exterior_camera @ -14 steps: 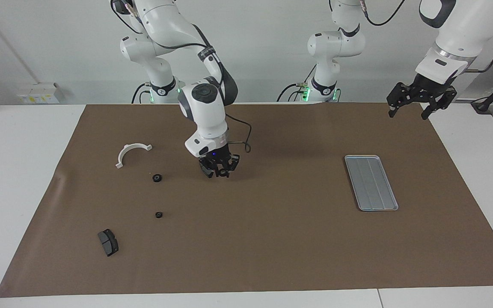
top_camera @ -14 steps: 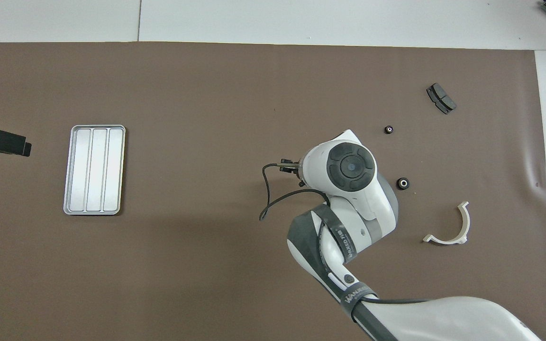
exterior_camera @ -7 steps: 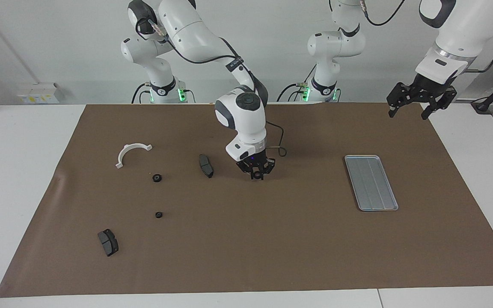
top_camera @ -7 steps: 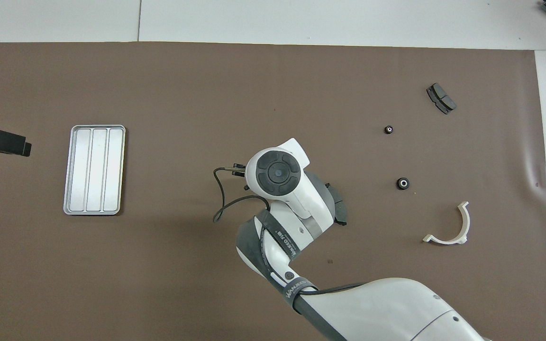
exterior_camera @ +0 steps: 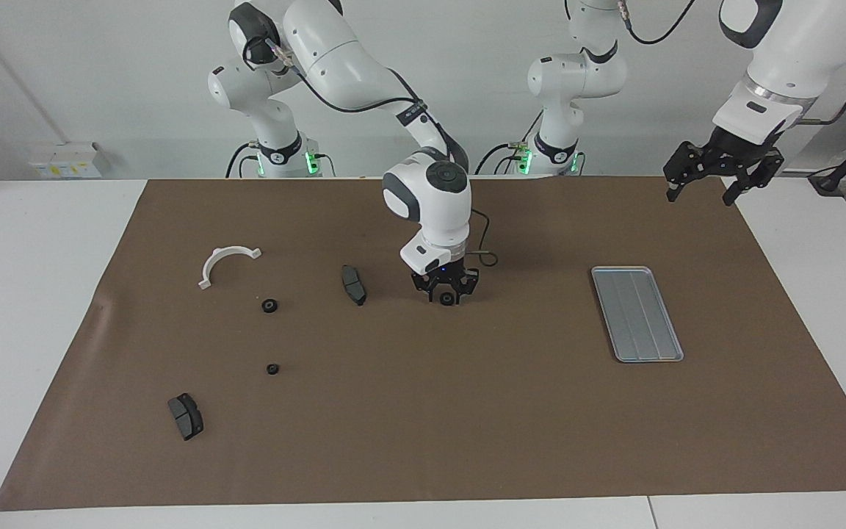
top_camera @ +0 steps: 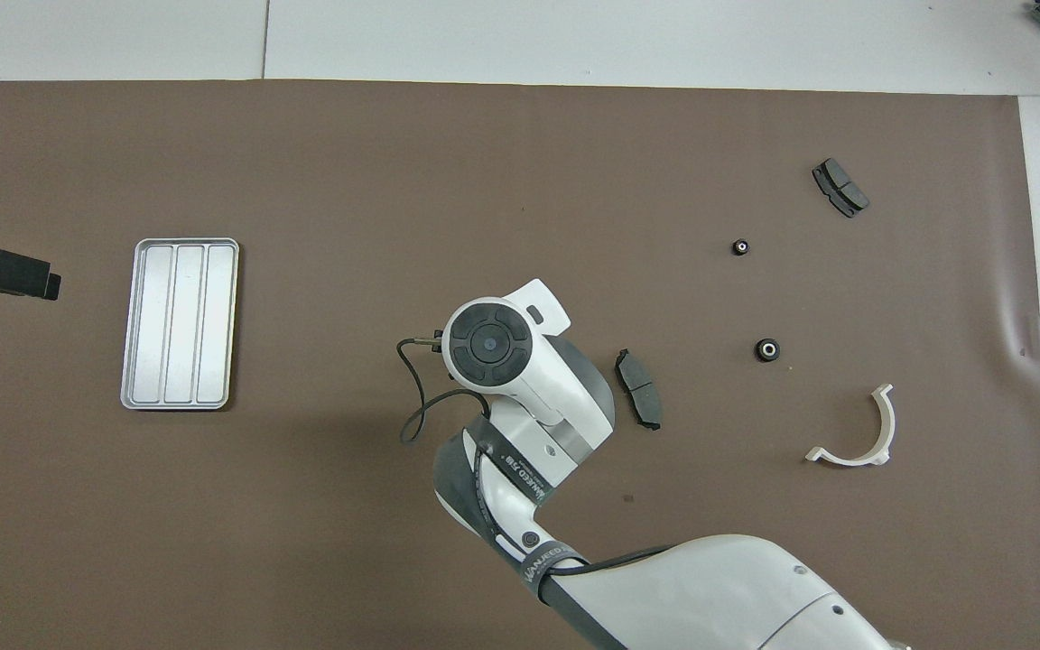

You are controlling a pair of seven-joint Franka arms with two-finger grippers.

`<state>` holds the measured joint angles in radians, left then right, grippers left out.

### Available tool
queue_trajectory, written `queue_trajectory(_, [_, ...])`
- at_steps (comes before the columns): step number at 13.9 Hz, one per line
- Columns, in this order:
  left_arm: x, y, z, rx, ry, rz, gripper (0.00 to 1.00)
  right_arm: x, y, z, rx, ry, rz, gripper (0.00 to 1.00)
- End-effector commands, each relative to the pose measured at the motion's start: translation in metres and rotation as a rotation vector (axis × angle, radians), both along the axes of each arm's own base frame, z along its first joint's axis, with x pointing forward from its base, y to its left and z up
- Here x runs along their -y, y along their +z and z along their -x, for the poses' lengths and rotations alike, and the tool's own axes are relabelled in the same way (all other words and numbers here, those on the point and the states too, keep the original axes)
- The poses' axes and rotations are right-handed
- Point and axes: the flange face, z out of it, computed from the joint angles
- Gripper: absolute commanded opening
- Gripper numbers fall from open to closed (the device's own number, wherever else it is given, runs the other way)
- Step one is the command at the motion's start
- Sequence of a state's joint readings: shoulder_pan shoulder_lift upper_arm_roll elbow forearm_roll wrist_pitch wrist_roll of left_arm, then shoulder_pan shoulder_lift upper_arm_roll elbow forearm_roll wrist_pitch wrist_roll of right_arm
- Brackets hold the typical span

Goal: Pick bearing gear from pile to tray
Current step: 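Carry the bearing to the table center and release it with the right gripper, then reach the left gripper to the bearing while the right gripper returns to the pile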

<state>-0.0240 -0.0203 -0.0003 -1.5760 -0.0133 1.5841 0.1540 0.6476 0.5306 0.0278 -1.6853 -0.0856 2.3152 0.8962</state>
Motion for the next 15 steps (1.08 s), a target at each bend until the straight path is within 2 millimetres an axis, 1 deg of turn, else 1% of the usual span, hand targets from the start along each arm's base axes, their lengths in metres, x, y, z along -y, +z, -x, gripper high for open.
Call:
queue_trajectory(1, [0.019,0.002,0.013,-0.024,-0.023,0.006,1.00,0.015,0.025,-0.011,0.025,-0.029,0.010,1.00])
queue_trajectory(2, [0.019,0.003,0.013,-0.021,-0.023,0.006,1.00,0.029,0.041,-0.016,0.038,-0.046,0.003,1.00])
queue_trajectory(3, [0.019,0.003,0.013,-0.023,-0.020,0.006,1.00,0.049,0.051,-0.024,0.045,-0.068,0.001,1.00])
queue_trajectory(4, [0.020,0.003,0.012,-0.011,-0.029,0.007,1.00,0.071,0.062,-0.027,0.051,-0.070,0.002,1.00])
queue_trajectory(6, [0.022,-0.005,0.012,0.011,-0.022,0.009,1.00,0.122,0.067,-0.026,0.035,-0.065,0.022,1.00])
queue_trajectory(7, [0.030,-0.006,0.007,0.071,-0.015,0.014,1.00,0.144,0.069,-0.023,0.029,-0.054,0.026,1.00])
queue_trajectory(8, [0.055,-0.010,0.005,0.103,-0.004,0.023,1.00,0.165,0.073,-0.021,0.024,-0.027,0.031,1.00])
queue_trajectory(9, [0.075,-0.012,0.005,0.113,0.026,0.032,1.00,0.188,0.074,-0.021,0.017,-0.001,0.041,1.00])
queue_trajectory(10, [0.091,-0.015,0.002,0.120,0.046,0.038,1.00,0.208,0.072,-0.022,0.008,0.021,0.052,1.00])
queue_trajectory(11, [0.113,-0.019,0.002,0.125,0.060,0.049,1.00,0.226,0.066,-0.021,-0.008,0.055,0.063,1.00])
queue_trajectory(12, [0.137,-0.031,-0.003,0.108,0.073,0.045,1.00,0.249,0.059,-0.022,-0.025,0.086,0.065,1.00])
queue_trajectory(14, [0.197,-0.061,-0.013,0.065,0.102,0.038,1.00,0.274,0.054,-0.019,-0.053,0.139,0.033,1.00])
queue_trajectory(15, [0.227,-0.079,-0.018,0.043,0.128,0.031,1.00,0.294,0.047,-0.018,-0.061,0.158,0.034,1.00])
